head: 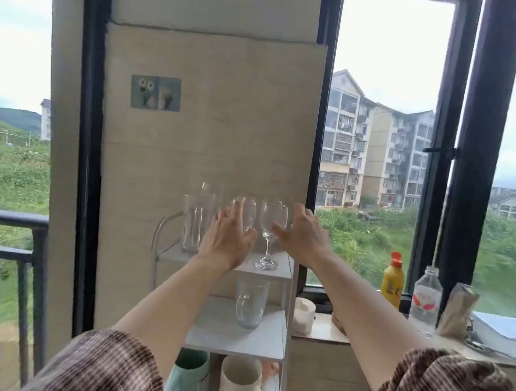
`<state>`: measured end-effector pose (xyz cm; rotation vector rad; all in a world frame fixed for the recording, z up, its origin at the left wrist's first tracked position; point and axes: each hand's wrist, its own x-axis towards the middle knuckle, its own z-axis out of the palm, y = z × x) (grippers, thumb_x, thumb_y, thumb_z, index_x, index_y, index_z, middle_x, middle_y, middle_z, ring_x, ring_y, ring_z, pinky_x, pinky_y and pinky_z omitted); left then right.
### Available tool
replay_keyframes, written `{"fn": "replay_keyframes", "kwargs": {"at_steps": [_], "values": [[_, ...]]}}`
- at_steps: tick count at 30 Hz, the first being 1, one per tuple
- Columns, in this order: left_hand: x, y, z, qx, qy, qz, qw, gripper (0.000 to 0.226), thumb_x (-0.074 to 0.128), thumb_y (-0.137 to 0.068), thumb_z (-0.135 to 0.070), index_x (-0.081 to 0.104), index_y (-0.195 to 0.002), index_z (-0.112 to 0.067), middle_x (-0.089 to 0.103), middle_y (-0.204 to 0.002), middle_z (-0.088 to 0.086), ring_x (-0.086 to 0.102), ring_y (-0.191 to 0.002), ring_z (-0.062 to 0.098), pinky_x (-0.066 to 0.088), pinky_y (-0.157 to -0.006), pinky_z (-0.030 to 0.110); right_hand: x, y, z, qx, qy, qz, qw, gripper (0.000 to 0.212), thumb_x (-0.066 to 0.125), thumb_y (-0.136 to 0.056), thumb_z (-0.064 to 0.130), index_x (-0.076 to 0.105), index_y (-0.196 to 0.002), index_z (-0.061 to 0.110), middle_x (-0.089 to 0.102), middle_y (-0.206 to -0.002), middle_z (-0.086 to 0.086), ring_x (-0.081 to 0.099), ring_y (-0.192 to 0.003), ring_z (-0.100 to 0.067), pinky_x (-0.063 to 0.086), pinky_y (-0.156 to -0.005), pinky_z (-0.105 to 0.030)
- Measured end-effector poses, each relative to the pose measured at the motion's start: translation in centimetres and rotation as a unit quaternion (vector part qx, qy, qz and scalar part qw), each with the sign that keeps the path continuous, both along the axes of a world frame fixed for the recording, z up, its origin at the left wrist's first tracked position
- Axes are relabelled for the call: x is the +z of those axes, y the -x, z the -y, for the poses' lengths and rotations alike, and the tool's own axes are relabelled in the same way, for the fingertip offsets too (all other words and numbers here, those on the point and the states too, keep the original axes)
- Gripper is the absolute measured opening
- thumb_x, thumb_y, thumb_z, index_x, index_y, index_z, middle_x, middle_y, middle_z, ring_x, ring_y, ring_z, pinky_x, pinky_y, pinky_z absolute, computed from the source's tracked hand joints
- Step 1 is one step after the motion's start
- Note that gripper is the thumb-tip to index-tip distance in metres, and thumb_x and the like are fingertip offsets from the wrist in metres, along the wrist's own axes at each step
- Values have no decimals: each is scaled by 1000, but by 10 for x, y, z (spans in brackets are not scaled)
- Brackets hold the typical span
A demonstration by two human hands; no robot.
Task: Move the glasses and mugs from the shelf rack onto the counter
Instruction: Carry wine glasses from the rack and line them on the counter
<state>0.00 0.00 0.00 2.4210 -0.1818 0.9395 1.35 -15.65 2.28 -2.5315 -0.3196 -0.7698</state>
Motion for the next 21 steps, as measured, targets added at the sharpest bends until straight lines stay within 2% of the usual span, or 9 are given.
{"fn": "replay_keyframes", "kwargs": {"at_steps": [4,7,12,15,17,19,21], "values": [[-1,-22,-3,-3,15,5,1000,79,56,-89,-35,5,-149,-29,37,-141,16,44,-125,33,40,-96,43,2,-20,-9,29,-77,-24,996,77,59,-86,55,33,-145,13,50,-139,-7,49,-125,-25,43,-101,-47],[-6,-38,-6,-20,29,8,999,79,57,-89,-34,6,-150,-26,37,-140,16,47,-121,35,41,-94,42,0,-34,-17,30,-125,-60,990,78,61,-83,57,34,-141,12,56,-131,-10,55,-117,-28,46,-98,-48],[-10,-53,-14,-73,56,58,994,62,61,-88,-25,29,-141,-19,44,-134,16,53,-111,36,41,-87,39,1,-41,-21,30,-166,-56,984,70,67,-80,56,46,-129,11,60,-108,-1,59,-105,-25,45,-98,-49],[-11,-49,-19,-109,55,96,988,54,65,-85,-24,38,-132,-20,47,-125,12,52,-92,25,38,-74,33,1,-36,-23,43,-192,-41,980,75,72,-76,55,46,-131,11,62,-105,-1,60,-100,-22,45,-98,-48],[-9,-45,-23,-132,54,127,982,53,67,-84,-24,40,-131,-21,49,-126,7,47,-91,16,37,-72,31,5,-30,-21,50,-216,-27,975,73,74,-74,54,49,-128,11,64,-104,-2,62,-97,-21,49,-92,-45],[-2,-40,-26,-152,64,152,975,55,70,-82,-22,42,-130,-21,51,-127,5,49,-91,14,38,-73,29,13,-20,-15,58,-244,-9,968,68,75,-73,54,53,-121,11,67,-100,-3,65,-91,-19,54,-77,-35],[8,-33,-25,-169,71,180,967,57,73,-80,-21,45,-129,-20,53,-126,5,53,-90,14,39,-74,27,24,-7,-5,68,-271,11,960,66,76,-73,51,54,-120,10,71,-96,-7,68,-85,-18,50,-61,-23]]}}
